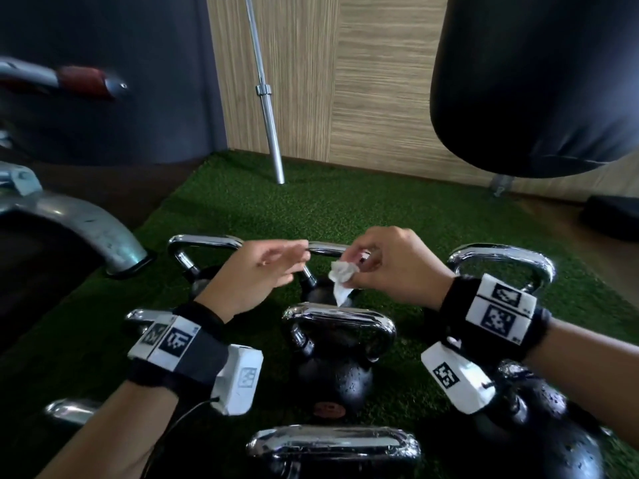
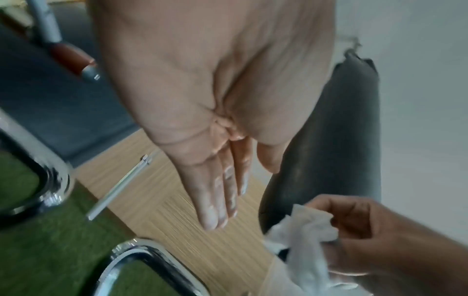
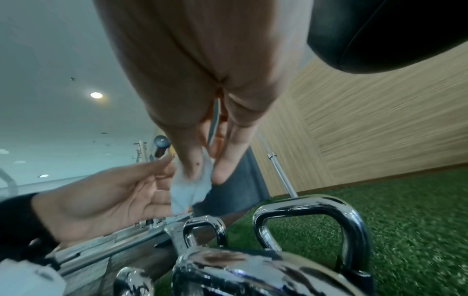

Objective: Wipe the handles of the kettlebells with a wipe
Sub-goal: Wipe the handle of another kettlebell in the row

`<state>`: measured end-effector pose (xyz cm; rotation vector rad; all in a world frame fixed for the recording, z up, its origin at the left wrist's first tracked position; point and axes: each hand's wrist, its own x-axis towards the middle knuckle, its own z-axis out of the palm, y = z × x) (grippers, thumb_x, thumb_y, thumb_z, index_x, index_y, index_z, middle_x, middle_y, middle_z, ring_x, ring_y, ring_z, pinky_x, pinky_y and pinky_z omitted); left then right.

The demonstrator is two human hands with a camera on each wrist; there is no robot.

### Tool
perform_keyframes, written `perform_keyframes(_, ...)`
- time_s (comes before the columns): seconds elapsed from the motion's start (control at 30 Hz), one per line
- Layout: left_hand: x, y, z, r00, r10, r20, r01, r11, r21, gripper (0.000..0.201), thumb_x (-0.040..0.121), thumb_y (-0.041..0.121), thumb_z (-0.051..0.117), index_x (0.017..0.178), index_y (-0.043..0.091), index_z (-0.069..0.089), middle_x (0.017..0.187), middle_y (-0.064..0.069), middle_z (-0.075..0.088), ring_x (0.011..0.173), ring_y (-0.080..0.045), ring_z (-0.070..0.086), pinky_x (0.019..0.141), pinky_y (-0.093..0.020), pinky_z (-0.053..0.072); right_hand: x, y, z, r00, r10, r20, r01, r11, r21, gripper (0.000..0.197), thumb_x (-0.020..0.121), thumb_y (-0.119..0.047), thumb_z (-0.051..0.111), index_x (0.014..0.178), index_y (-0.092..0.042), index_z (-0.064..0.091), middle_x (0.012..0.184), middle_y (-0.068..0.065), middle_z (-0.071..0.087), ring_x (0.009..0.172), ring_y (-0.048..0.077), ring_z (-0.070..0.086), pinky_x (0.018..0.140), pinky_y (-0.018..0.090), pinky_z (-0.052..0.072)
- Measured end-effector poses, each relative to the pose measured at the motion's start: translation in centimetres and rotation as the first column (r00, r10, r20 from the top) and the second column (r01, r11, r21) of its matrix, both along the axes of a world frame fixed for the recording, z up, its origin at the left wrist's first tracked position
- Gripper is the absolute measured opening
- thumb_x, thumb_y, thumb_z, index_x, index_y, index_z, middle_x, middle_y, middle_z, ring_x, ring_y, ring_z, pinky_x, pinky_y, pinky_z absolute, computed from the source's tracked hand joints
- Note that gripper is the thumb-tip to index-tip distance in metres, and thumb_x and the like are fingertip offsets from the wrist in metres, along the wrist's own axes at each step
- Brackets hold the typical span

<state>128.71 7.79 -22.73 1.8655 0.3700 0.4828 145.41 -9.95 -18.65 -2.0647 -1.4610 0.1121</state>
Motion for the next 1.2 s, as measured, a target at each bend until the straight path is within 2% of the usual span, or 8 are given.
perform_keyframes(0.23,1.0,-2.7,0.8,0.992,-0.086,0.089,0.109,0.944,-0.311,0.037,0.090,0.036,0.061,0.118,0.016,0.073,0.111,-0.006,0.078,0.104,-0.022,0.075,0.088,-0.032,0.061,-2.2,0.4,-1.3,0.999,0.022,-0.032,-0.009,0.940,0.340,0.032,0.071,-0.009,0.089,0.089,-0.019,0.064,0.078,-0.010,0.070,0.071,0.007,0.069,0.064,0.014,0.054)
perform_keyframes(0.5,1.4,-2.6,-0.3,0.983,-0.088,0.160,0.144,0.912,-0.383,0.034,0.088,0.009,0.068,0.122,0.011,0.071,0.118,-0.003,0.076,0.109,-0.017,0.072,0.085,-0.023,0.060,-1.8,-1.1,-2.8,0.986,-0.010,-0.164,0.059,0.953,0.298,0.070,0.069,-0.002,0.085,0.121,-0.025,0.045,0.092,-0.007,0.073,0.072,0.010,0.069,0.066,0.020,0.055)
perform_keyframes(0.57,1.0,-1.9,-1.0,0.987,-0.045,0.152,0.085,0.960,-0.267,0.036,0.087,0.009,0.072,0.123,0.010,0.071,0.117,0.000,0.076,0.111,-0.016,0.072,0.089,-0.024,0.059,-0.9,-1.9,-4.2,0.942,-0.177,-0.286,0.247,0.941,0.232,0.062,0.072,0.003,0.071,0.119,-0.027,0.042,0.096,-0.003,0.068,0.075,0.016,0.065,0.061,0.027,0.054)
perform_keyframes(0.67,0.7,-1.4,-2.2,0.993,-0.043,0.106,0.033,0.995,0.091,0.034,0.087,0.015,0.078,0.121,0.016,0.074,0.117,0.009,0.075,0.112,-0.007,0.070,0.097,-0.022,0.055,1.2,-3.3,-8.4,0.729,-0.498,-0.469,0.503,0.855,-0.126,0.057,0.074,0.006,0.062,0.119,-0.024,0.043,0.090,0.006,0.064,0.067,0.018,0.055,0.048,0.024,0.040)
perform_keyframes(0.8,1.4,-3.4,-3.2,0.993,-0.065,0.096,0.024,0.925,0.380,0.028,0.091,0.011,0.075,0.118,0.018,0.077,0.111,0.013,0.077,0.101,0.004,0.071,0.091,-0.016,0.055,1.4,-4.2,-13.3,0.585,-0.563,-0.584,0.227,0.805,-0.548,0.074,0.071,0.011,0.079,0.133,-0.018,0.052,0.073,0.009,0.058,0.051,0.014,0.049,0.048,0.025,0.045)
perform_keyframes(0.97,2.3,-4.5,-4.3,0.989,-0.109,0.096,0.029,0.796,0.605,0.020,0.093,0.026,0.073,0.110,0.020,0.080,0.098,0.009,0.079,0.094,0.001,0.073,0.088,-0.028,0.058,-0.2,-4.2,-16.5,0.590,-0.411,-0.696,0.229,0.911,-0.344,0.059,0.069,-0.010,0.093,0.117,-0.031,0.067,0.090,0.002,0.076,0.077,0.019,0.068,0.068,0.039,0.063)
perform_keyframes(1.07,1.9,-4.5,-5.0,0.987,-0.080,0.138,-0.039,0.718,0.695,0.018,0.092,0.027,0.074,0.107,0.020,0.081,0.106,0.008,0.078,0.101,0.003,0.071,0.090,-0.024,0.058,-0.1,-4.4,-18.0,0.638,-0.420,-0.645,0.330,0.906,-0.264,0.037,0.056,-0.033,0.098,0.085,-0.038,0.076,0.087,0.001,0.080,0.082,0.020,0.075,0.077,0.047,0.064)
perform_keyframes(1.2,0.8,-3.8,-6.1,0.971,0.042,0.237,-0.197,0.707,0.680,0.018,0.091,0.020,0.074,0.107,0.019,0.081,0.108,0.008,0.078,0.100,0.003,0.072,0.088,-0.025,0.059,0.2,-4.6,-19.2,0.646,-0.391,-0.655,0.363,0.913,-0.186,0.034,0.052,-0.042,0.098,0.079,-0.041,0.078,0.078,-0.003,0.079,0.078,0.019,0.075,0.080,0.047,0.063)
